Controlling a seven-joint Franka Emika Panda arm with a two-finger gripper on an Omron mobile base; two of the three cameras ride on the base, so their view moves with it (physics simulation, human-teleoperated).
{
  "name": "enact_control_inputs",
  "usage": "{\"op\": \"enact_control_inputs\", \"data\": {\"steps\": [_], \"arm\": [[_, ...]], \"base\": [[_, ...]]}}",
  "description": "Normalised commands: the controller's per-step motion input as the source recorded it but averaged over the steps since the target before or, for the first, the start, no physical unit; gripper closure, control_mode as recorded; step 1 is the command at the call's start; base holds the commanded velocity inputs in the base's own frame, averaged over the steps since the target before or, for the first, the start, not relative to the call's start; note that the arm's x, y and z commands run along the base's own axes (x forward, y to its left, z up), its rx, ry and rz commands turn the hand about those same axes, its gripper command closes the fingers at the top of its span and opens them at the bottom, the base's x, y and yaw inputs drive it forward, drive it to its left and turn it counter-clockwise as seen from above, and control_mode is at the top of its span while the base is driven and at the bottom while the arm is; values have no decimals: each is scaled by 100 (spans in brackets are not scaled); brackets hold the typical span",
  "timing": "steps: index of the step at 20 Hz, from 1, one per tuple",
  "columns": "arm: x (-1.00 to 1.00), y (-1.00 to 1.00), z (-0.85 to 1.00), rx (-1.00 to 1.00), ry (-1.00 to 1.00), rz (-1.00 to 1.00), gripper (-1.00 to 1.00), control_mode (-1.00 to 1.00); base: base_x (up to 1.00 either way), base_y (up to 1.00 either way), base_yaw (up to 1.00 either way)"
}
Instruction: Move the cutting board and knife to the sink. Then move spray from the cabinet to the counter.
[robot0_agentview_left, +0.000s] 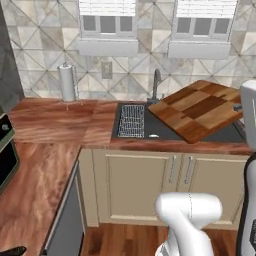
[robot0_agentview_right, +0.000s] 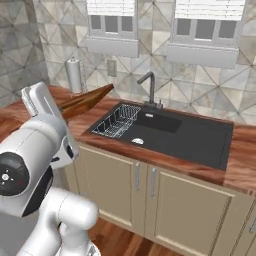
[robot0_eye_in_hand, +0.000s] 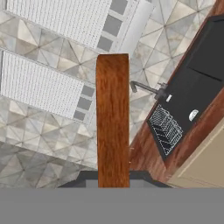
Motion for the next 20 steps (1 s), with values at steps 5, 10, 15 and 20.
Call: {"op": "enact_control_inputs", "data": {"steps": [5,10,15,20], "arm": [[0,0,0,0,0,0,100,100],[0,0,0,0,0,0,100,100],[0,0,0,0,0,0,100,100],[0,0,0,0,0,0,100,100]], "base": [[76,52,-9],[77,34,-5],[54,0,-15],[5,1,-37]]}}
